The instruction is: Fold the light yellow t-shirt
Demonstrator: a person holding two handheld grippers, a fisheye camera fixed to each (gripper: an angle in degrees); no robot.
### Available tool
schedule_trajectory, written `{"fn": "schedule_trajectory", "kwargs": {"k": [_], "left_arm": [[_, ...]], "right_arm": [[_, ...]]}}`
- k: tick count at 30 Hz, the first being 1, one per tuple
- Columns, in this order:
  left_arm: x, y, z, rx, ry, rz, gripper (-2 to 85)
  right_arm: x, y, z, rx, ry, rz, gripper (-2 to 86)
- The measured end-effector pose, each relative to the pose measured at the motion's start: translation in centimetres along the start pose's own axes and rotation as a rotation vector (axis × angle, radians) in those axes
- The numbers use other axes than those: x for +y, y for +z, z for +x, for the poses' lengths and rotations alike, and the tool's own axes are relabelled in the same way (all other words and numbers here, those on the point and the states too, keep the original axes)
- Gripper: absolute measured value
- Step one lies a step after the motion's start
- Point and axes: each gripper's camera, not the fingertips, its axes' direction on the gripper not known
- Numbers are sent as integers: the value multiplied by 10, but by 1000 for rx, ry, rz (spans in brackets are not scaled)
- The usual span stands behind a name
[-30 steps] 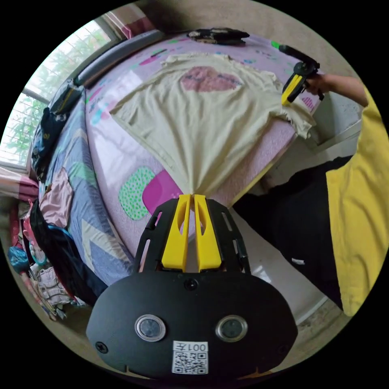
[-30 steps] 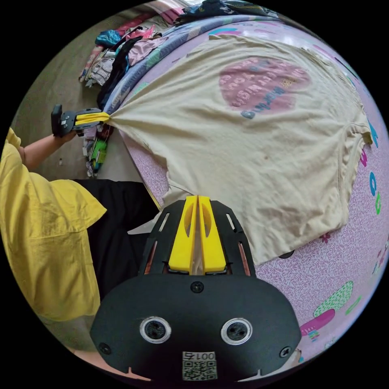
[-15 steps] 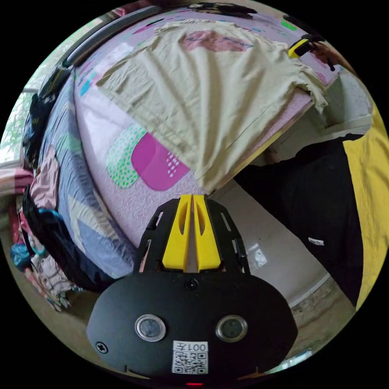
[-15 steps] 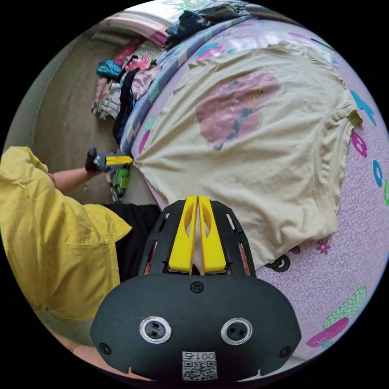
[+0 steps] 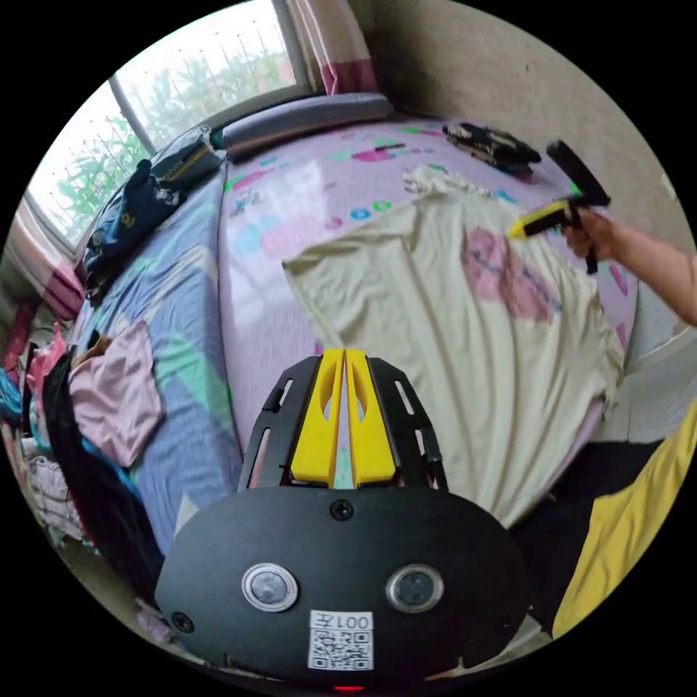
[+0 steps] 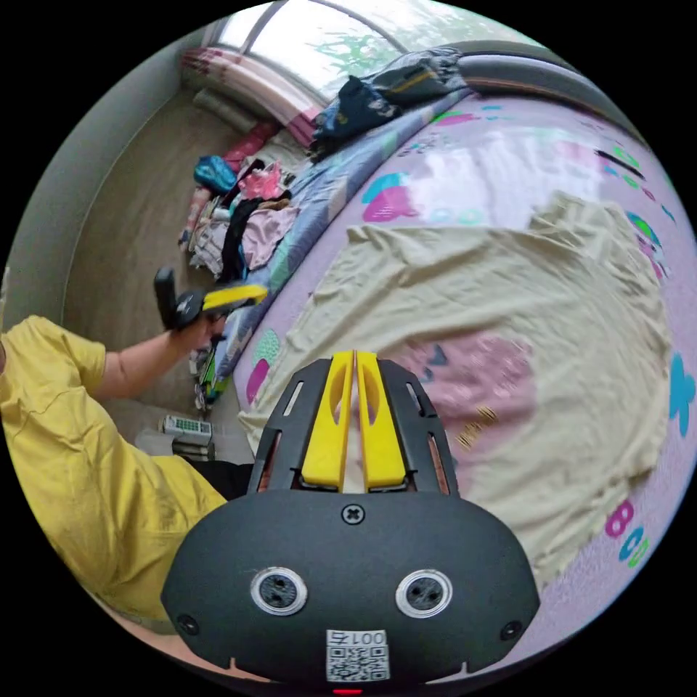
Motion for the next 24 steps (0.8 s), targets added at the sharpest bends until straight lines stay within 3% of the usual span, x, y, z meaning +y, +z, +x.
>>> {"fn": "schedule_trajectory", "kwargs": {"k": [5,9,24], "left_arm": [[-59,78,-94,156,-153,-32,-14],[-85,130,-138,302,-225,-13,5],[-122,208,-191,277,-293,-24,8]], "right_arm": [[-17,60,-62,-75,-134,-106,2],[-14,81,-71,-147,-80,-105,4],[6,149,-181,-192,-303,-294,13]]}}
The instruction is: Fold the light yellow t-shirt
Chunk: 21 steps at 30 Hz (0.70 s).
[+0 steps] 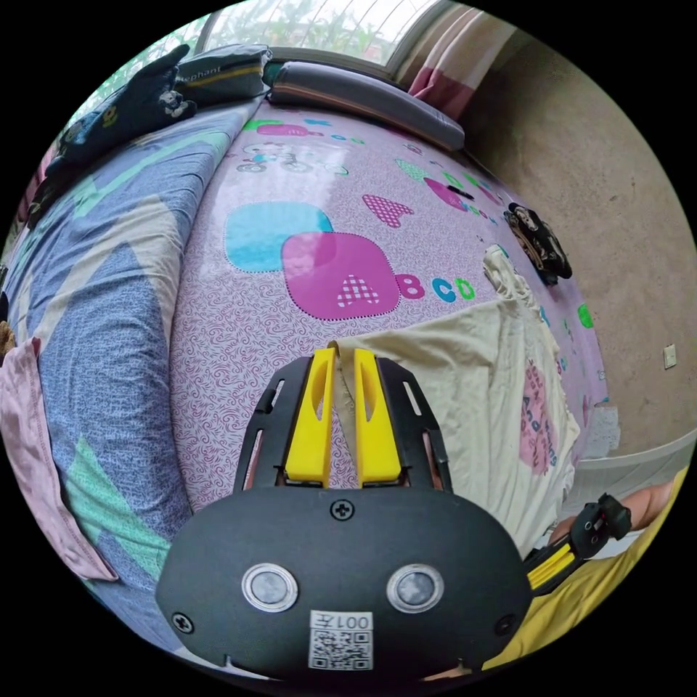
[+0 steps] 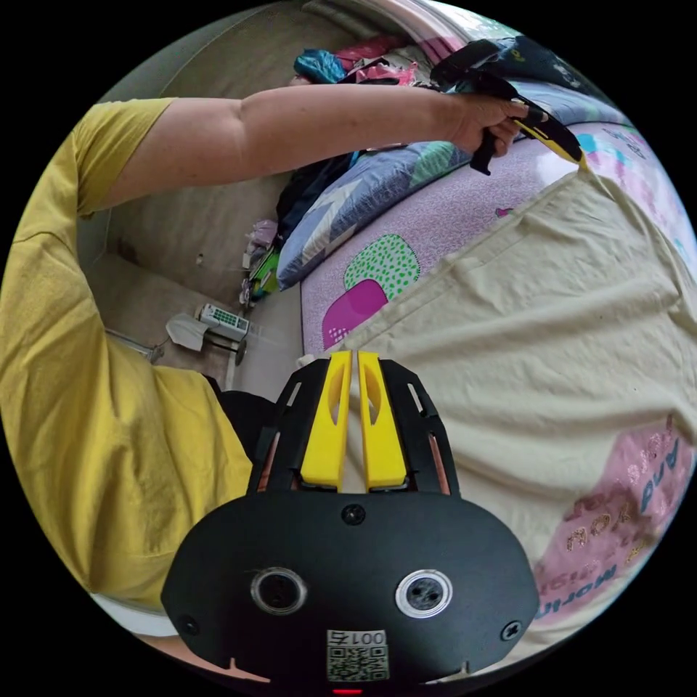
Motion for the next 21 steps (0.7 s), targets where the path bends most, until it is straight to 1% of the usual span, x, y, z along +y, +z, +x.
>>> {"fn": "schedule_trajectory", "kwargs": {"k": [3,8,13,17,21], "left_arm": [[-9,8,-5,-6,-5,-18,9],[-27,21,-5,3,23,-49,-5],[-46,29,5,3,128,-63,-16],[-60,31,4,10,135,-69,-15],[-78,23,1,25,121,-62,-15]], "right_arm": [[-5,5,-8,12,-15,-16,21],[-14,16,-33,133,-113,-89,47],[-16,40,-70,243,-243,-154,57],[-20,62,-96,317,-345,-200,61],[-25,81,-107,345,-394,-236,53]]}}
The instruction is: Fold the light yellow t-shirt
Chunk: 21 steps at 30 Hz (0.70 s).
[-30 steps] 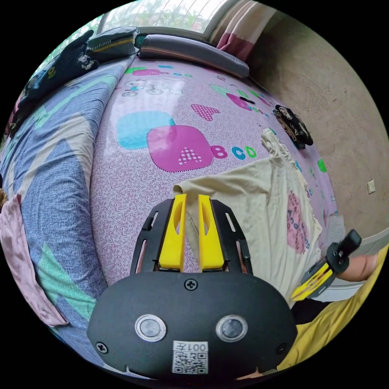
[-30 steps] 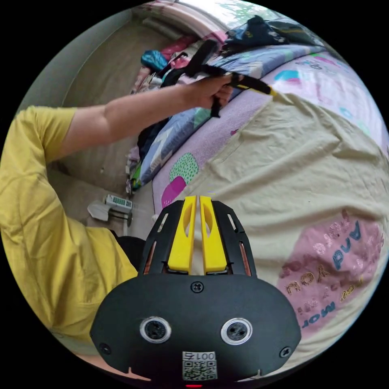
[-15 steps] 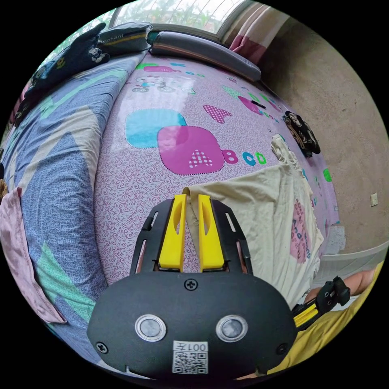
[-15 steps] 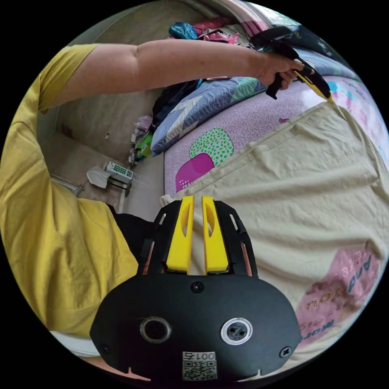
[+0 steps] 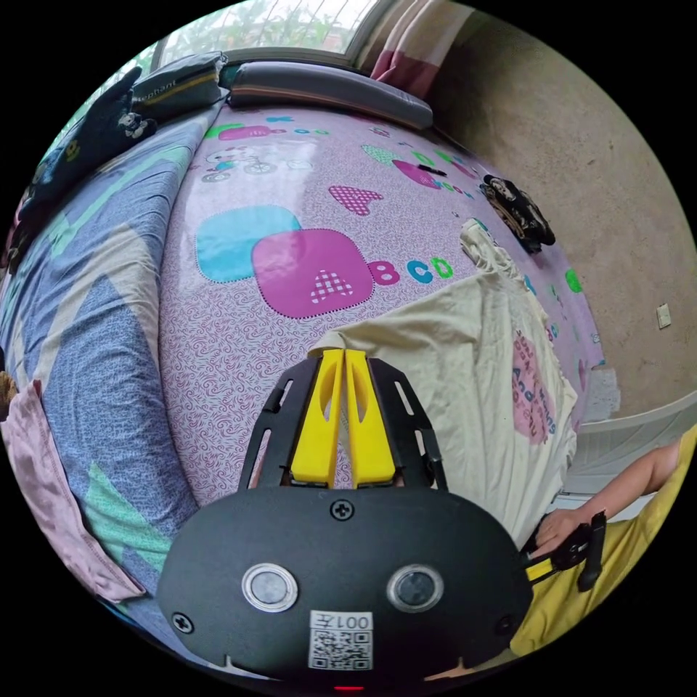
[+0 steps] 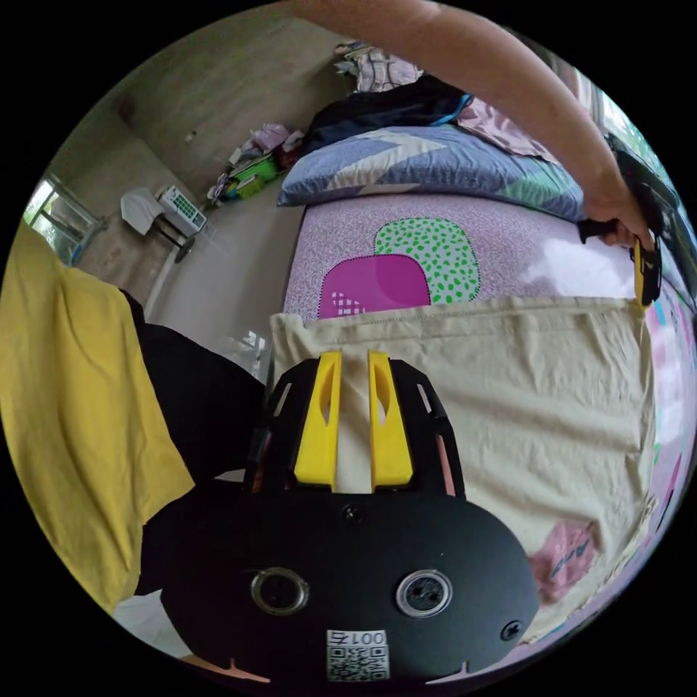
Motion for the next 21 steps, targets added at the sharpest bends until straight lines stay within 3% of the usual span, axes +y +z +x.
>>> {"fn": "schedule_trajectory", "kwargs": {"k": [7,11,21], "left_arm": [[-32,-15,-7,6,-9,-22,-15],[-51,-27,-8,9,-1,-35,-15],[-103,1,-45,60,-149,-256,-16]], "right_arm": [[-6,-1,-24,146,-100,-13,5],[-3,-30,-30,154,-118,95,1],[5,-34,-13,41,-81,70,8]]}}
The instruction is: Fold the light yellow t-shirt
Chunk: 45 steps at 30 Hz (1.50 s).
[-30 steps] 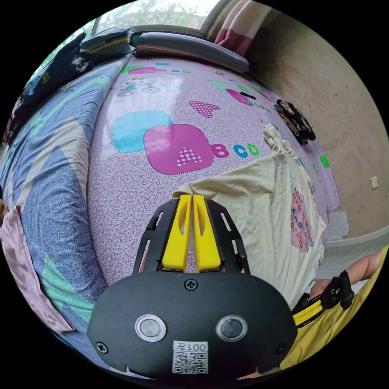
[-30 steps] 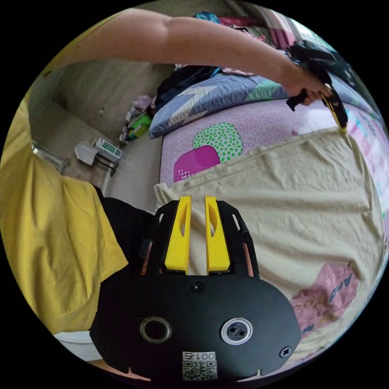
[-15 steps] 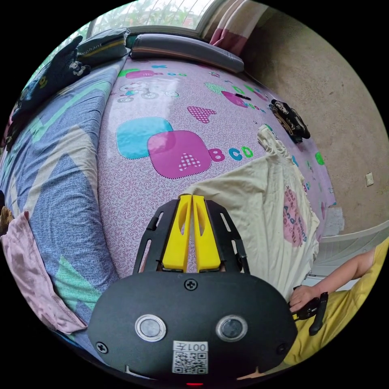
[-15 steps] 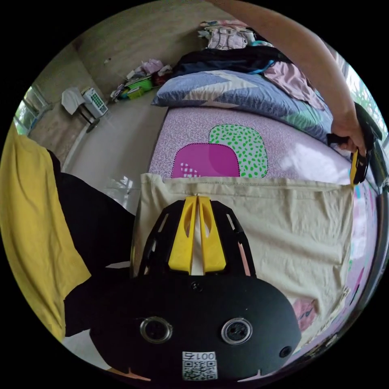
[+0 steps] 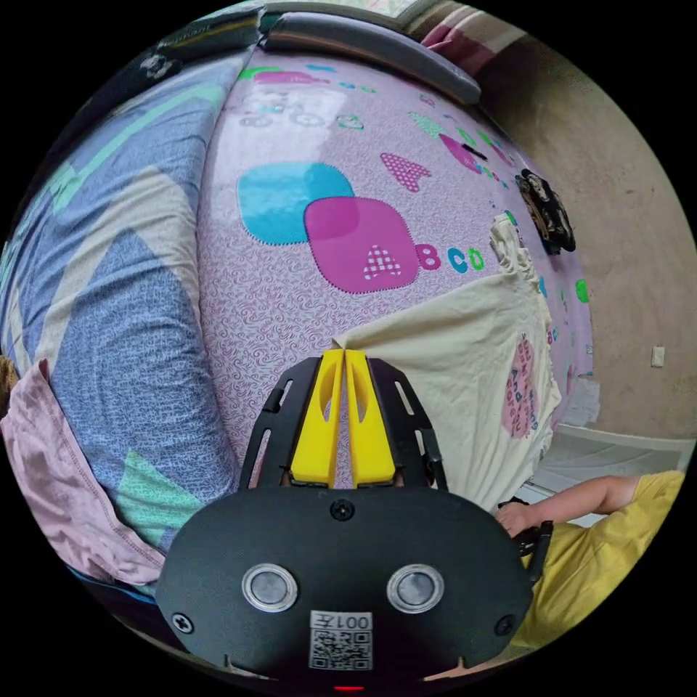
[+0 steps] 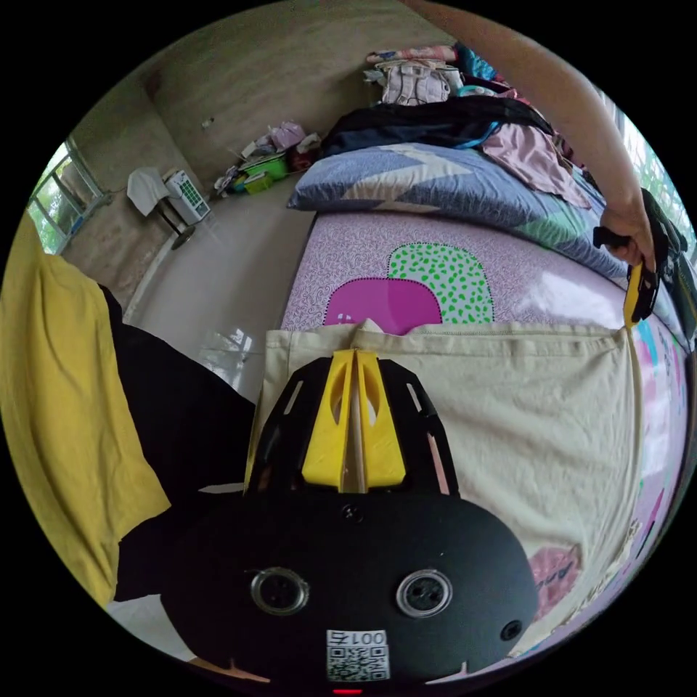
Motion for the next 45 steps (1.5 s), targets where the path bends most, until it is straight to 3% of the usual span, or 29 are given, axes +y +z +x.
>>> {"fn": "schedule_trajectory", "kwargs": {"k": [9,13,16,19,21,27,32,39,45], "left_arm": [[-5,-12,-27,104,-147,46,-15],[13,-42,-12,-35,-134,173,-15],[3,-48,27,-108,9,174,-16],[-24,-46,70,-94,128,169,-16],[-44,-45,97,-58,187,188,-15],[-133,-23,179,112,283,150,15],[-199,8,204,252,184,54,36],[-248,35,197,397,-9,34,42],[-261,46,196,501,-37,9,41]], "right_arm": [[52,-99,46,-156,224,377,17],[131,-167,102,19,505,473,9],[194,-217,150,234,644,374,11],[245,-278,203,400,739,305,19],[272,-315,238,405,803,326,25],[342,-395,353,291,970,339,57],[404,-417,449,23,1134,423,56],[440,-417,526,-151,1155,361,62],[459,-428,569,-228,1142,358,69]]}}
